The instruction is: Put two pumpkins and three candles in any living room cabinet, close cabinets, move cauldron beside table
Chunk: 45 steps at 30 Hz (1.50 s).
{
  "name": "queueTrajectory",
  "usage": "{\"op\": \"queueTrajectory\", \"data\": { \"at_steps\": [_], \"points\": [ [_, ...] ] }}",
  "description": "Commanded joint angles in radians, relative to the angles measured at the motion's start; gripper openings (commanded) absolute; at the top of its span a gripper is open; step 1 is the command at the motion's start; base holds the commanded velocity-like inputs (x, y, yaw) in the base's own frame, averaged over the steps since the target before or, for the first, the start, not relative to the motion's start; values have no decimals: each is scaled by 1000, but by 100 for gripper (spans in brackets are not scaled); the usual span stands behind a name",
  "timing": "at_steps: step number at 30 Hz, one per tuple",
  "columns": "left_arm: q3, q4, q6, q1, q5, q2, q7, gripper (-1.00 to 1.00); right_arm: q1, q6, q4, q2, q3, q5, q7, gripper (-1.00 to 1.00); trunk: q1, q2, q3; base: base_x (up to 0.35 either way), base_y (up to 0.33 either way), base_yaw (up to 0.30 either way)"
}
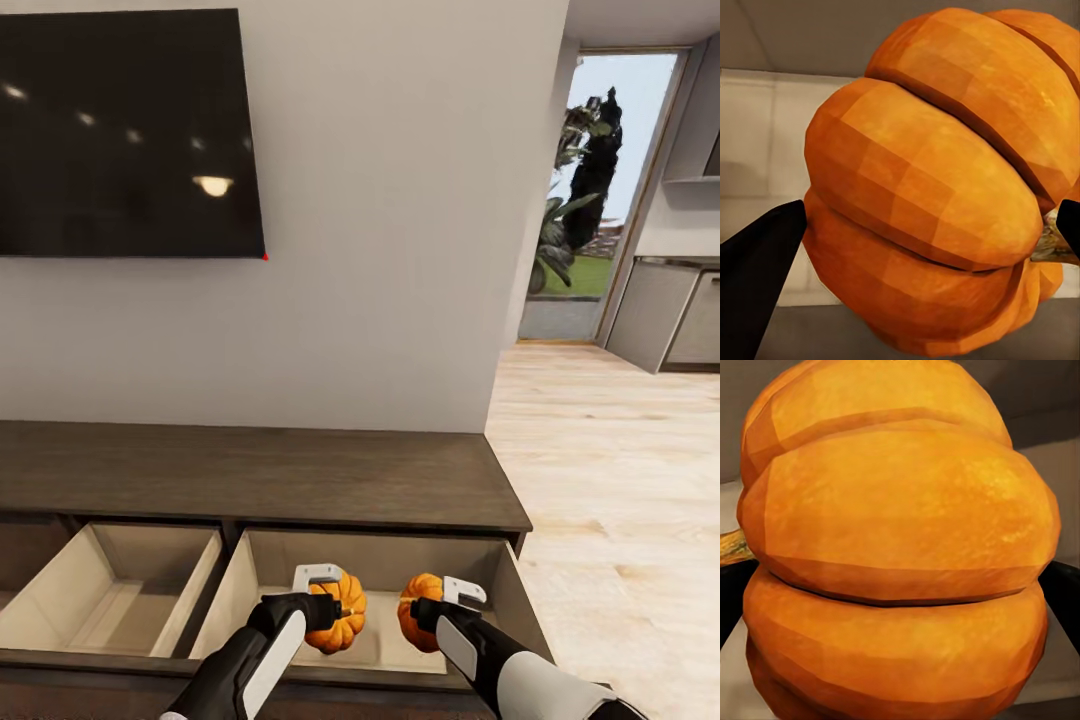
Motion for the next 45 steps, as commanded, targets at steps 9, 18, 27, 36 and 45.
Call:
{"op": "queueTrajectory", "data": {
  "at_steps": [9, 18, 27, 36, 45],
  "points": [
    [-5, -30, 2, 1, 10, 2, 10, -100, -3, 3, -2, -6, 6, -39, -8, -100, 0, 0, -1, 64, 0, 0],
    [-5, -31, 2, 1, 9, 2, 9, -100, -4, 1, -2, -7, 7, -54, -6, -100, 0, 0, -1, 39, 22, 0],
    [-6, -33, 2, 1, 10, 2, 11, -100, -4, 1, -2, -7, 7, -55, -5, -100, 0, 0, -1, 29, 21, 0],
    [-4, -34, 1, 1, 8, 3, 11, -100, -4, 0, -2, -11, 7, -55, -3, -100, 24, -43, -31, 0, 0, 0],
    [-2, -34, -1, 1, 8, 4, 12, -100, -4, -5, 1, -10, 7, -55, -2, -100, 28, -45, -66, 0, 0, 0]
  ]
}}
